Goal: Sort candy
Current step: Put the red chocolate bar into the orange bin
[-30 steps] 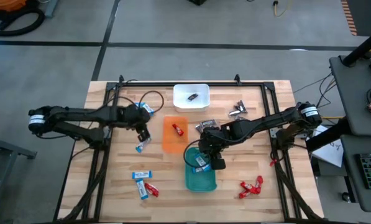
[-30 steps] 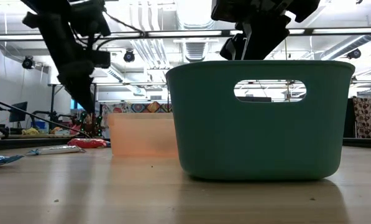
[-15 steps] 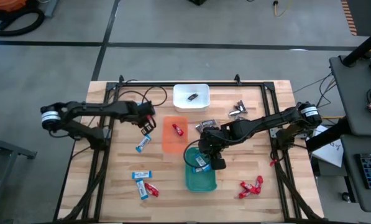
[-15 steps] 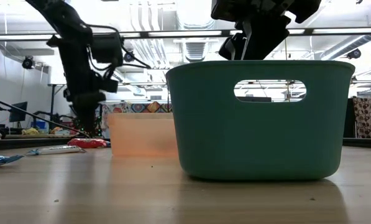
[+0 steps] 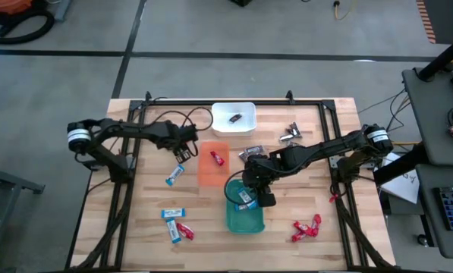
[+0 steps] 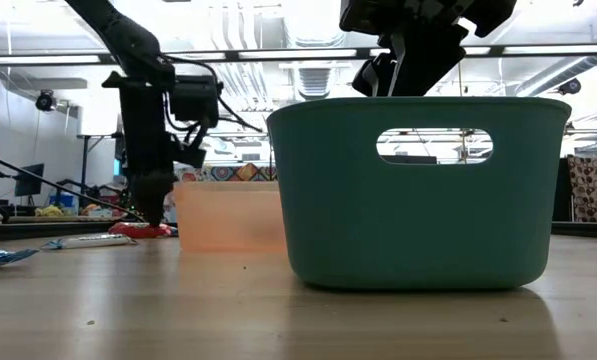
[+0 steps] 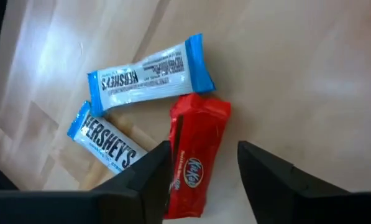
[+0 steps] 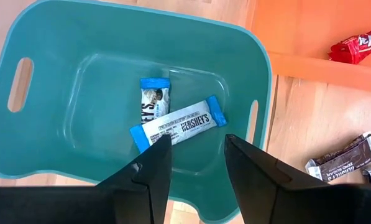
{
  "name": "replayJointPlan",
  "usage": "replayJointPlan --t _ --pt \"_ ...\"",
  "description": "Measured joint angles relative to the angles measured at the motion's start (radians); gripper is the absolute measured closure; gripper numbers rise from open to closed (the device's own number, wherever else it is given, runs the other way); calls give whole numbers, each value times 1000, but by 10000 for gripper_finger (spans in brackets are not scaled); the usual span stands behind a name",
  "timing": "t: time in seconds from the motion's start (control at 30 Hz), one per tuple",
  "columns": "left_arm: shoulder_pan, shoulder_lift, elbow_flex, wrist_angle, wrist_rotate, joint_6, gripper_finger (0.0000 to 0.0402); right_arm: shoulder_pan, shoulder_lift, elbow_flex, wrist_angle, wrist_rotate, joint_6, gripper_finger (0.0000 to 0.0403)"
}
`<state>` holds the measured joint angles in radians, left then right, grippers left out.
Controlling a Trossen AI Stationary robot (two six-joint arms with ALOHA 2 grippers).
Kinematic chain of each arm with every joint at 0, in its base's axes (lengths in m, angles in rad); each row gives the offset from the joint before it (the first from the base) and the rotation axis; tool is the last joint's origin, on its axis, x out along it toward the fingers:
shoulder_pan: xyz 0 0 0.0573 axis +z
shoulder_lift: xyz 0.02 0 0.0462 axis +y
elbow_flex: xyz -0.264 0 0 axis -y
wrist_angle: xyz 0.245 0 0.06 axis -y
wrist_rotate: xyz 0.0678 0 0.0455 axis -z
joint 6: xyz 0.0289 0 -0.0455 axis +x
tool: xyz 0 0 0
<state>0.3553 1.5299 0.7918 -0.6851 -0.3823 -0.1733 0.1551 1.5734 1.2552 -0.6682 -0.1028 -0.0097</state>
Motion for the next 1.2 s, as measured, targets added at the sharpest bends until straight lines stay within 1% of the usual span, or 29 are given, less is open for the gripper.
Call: replayJointPlan --t 0.1,0.23,0.37,0.53,0.7,0.83,1.03,1.1,1.2 --pt "0 30 -1 -5 -2 -8 221 0 0 0 0 0 0 263" --pt "0 59 -1 -4 -5 -10 216 0 0 0 0 0 1 258" --pt "-2 82 0 -3 -43 -11 216 0 0 0 2 0 9 258" --pt "-1 73 -1 -3 -47 -9 216 0 0 0 5 0 18 262" --pt "11 70 -3 9 -84 9 221 0 0 0 17 0 36 257" --pt "32 84 -3 14 -90 12 232 0 0 0 18 0 38 259" --pt "43 100 -1 21 -63 34 255 0 0 0 18 0 60 264" --pt "43 102 -1 24 -59 34 273 0 0 0 19 0 61 264" --pt "43 102 -1 27 -45 34 317 0 0 0 19 0 61 262"
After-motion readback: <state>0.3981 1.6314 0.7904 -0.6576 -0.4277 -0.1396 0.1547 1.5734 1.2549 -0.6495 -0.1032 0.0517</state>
